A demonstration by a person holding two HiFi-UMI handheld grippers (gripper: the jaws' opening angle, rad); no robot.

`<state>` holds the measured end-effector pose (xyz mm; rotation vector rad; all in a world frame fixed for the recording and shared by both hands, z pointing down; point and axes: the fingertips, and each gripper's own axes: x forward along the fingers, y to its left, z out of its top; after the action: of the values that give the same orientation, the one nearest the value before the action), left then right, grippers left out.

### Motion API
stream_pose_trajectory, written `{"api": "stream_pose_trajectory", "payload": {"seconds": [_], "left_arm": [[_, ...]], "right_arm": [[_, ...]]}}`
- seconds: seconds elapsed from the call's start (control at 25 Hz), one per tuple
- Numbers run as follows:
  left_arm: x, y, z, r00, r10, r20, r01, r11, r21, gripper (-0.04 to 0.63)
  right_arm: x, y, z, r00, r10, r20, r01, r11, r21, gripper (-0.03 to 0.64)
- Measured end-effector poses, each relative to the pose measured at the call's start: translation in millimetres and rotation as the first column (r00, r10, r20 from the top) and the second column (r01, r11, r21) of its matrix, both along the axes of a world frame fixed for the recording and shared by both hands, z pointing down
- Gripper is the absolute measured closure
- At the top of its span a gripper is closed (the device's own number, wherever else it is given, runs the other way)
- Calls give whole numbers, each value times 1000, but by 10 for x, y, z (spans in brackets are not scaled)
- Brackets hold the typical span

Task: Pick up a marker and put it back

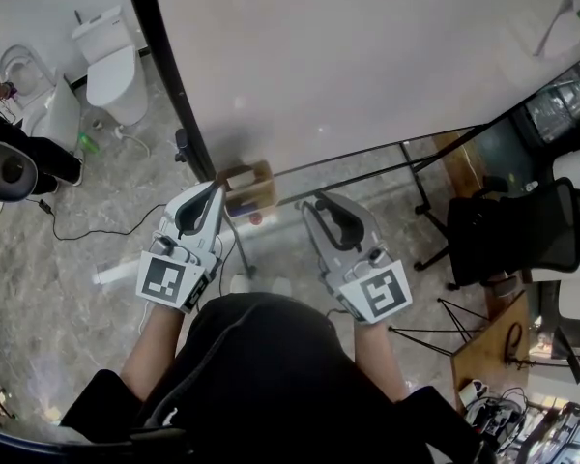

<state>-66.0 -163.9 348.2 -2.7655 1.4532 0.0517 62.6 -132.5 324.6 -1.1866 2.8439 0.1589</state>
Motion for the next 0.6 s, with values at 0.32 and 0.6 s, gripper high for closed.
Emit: {"api": "stream_pose_trajectory", "payload": {"seconds": [0.32, 0.6], "left_arm": [[44, -6, -109, 1000, 3, -11, -2, 1000, 28, 591], [88, -1, -103, 1000, 20, -6, -20, 999, 25, 592]], "right_arm": [[105, 46, -175, 1000, 9, 21, -9, 999, 40, 534], [81, 23, -125, 1000, -8, 9, 8, 1000, 29, 534]]}}
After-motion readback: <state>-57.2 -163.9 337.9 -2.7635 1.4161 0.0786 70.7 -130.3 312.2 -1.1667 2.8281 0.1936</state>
